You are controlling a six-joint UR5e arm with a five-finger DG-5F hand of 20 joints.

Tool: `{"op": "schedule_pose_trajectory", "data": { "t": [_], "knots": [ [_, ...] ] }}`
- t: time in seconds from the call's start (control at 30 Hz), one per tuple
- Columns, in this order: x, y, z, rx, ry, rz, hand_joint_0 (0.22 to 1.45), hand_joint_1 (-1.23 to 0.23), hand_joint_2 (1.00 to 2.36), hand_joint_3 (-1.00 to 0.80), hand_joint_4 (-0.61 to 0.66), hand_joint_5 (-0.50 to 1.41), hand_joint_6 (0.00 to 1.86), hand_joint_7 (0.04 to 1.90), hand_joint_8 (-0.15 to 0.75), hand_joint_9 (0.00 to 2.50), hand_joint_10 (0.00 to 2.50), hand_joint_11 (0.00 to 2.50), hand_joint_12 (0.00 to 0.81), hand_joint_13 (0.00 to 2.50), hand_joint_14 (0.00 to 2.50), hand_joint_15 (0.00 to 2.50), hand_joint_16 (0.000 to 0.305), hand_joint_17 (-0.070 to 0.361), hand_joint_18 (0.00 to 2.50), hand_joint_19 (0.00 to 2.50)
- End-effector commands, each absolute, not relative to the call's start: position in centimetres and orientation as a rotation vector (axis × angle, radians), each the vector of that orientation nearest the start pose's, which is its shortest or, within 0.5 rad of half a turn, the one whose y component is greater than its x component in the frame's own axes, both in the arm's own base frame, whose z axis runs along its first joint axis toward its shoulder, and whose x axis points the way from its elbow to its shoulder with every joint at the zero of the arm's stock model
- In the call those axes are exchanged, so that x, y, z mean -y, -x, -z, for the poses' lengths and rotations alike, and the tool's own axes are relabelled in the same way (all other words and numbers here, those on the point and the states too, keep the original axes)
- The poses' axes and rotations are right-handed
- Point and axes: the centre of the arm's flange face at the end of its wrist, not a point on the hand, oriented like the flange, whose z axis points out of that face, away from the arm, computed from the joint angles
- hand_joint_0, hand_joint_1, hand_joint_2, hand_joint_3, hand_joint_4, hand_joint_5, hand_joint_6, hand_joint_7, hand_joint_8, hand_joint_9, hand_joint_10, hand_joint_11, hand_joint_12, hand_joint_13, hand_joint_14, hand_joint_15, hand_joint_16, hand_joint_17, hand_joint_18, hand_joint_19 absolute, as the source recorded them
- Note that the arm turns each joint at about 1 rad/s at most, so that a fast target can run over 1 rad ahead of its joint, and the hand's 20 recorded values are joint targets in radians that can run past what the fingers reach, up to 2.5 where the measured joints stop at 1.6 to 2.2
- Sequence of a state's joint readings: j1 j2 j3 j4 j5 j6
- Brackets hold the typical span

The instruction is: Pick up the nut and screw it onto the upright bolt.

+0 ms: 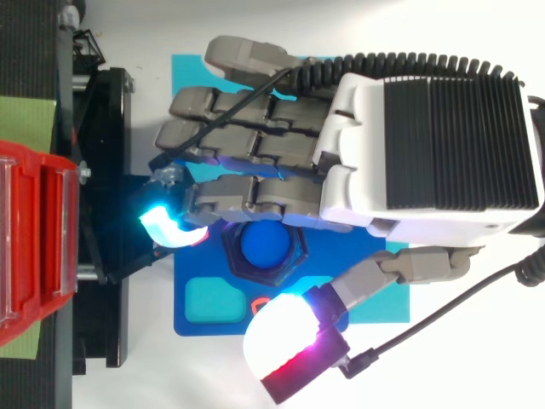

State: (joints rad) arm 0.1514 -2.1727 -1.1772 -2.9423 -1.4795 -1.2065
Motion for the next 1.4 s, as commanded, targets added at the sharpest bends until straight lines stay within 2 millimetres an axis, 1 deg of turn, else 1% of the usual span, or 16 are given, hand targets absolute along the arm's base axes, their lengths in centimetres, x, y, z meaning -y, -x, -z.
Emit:
{"op": "schedule_pose_trajectory", "data": {
  "t": [0.0,0.37,0.63,0.9,1.0,1.17,1.37],
  "knots": [
    [3.15,-73.46,-32.96,-1.581,-0.242,-0.332,0.43,-0.09,1.00,-0.50,0.15,-0.17,0.50,0.58,0.216,0.31,0.00,0.00,0.360,0.10,0.00,0.00,0.052,0.118,0.00,0.00],
    [3.18,-73.28,-32.84,-1.599,-0.243,-0.328,0.44,-0.10,1.00,-0.50,0.19,-0.14,0.50,0.67,0.240,0.40,0.00,0.00,0.363,0.19,0.00,0.00,0.050,0.112,0.00,0.00],
    [3.47,-73.05,-32.47,-1.622,-0.247,-0.330,0.44,-0.11,1.00,-0.50,0.20,-0.13,0.50,0.69,0.251,0.45,0.00,0.00,0.360,0.24,0.00,0.00,0.048,0.108,0.00,0.00],
    [3.39,-72.97,-32.58,-1.628,-0.241,-0.338,0.45,-0.12,1.00,-0.50,0.21,-0.12,0.50,0.71,0.249,0.48,0.00,0.00,0.354,0.26,0.00,0.00,0.044,0.099,0.00,0.00],
    [3.38,-72.97,-32.40,-1.631,-0.241,-0.339,0.45,-0.13,1.00,-0.50,0.23,-0.11,0.50,0.77,0.257,0.50,0.00,0.00,0.351,0.28,0.00,0.00,0.042,0.095,0.00,0.00],
    [3.56,-72.96,-32.58,-1.628,-0.239,-0.341,0.45,-0.14,1.00,-0.50,0.28,-0.07,0.50,0.98,0.277,0.57,0.00,0.00,0.348,0.34,0.00,0.00,0.040,0.089,0.00,0.00],
    [3.87,-72.96,-32.47,-1.629,-0.242,-0.338,0.46,-0.16,1.00,-0.50,0.26,-0.04,0.51,1.18,0.295,0.68,0.00,0.00,0.342,0.42,0.00,0.00,0.037,0.084,0.08,0.00]
  ]
}}
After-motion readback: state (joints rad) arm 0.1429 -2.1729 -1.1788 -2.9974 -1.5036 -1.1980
